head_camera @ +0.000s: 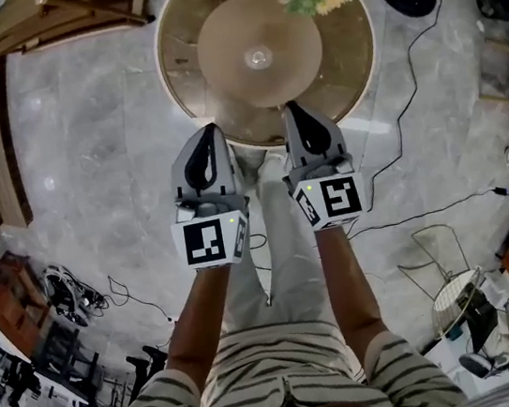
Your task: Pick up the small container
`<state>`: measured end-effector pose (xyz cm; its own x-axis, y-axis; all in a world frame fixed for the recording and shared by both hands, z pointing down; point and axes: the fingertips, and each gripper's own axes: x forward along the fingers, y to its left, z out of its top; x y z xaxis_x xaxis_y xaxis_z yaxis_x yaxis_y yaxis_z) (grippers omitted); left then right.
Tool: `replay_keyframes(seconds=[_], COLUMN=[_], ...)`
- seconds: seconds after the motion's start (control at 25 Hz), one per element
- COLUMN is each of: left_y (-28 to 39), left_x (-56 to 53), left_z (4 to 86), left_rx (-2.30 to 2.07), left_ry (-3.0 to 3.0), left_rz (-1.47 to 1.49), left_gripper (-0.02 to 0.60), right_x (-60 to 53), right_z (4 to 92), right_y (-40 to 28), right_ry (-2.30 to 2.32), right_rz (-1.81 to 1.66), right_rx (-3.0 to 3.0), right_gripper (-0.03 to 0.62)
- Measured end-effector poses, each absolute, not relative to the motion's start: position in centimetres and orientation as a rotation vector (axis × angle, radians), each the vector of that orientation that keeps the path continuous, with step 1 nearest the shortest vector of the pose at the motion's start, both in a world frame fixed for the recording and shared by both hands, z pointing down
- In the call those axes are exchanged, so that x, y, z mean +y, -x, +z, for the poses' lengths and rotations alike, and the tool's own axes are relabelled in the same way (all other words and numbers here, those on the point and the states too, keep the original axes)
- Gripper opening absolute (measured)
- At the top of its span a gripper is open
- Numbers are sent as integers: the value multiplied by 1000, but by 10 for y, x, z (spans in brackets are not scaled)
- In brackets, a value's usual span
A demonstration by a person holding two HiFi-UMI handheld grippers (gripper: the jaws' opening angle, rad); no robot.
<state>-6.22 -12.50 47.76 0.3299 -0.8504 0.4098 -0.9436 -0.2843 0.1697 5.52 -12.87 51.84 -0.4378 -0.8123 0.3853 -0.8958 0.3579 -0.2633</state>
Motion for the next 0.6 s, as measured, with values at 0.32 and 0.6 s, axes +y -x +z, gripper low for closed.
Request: replay_keyframes(seconds=[0.32, 0.6], left_y=[69, 62], left_x=[-135, -144], left_z=[514, 542], left_rx=[-1582, -1554], left_ry=[-2197, -2198], left_rz=[350, 369], left_gripper=[-2, -2], right_x=[-148, -167], right_z=[577, 619], right_y=[-52, -41], right_ry=[-1540, -1474], right_rz=[623, 576], right_rx=[-2393, -2408], right_gripper=[5, 70])
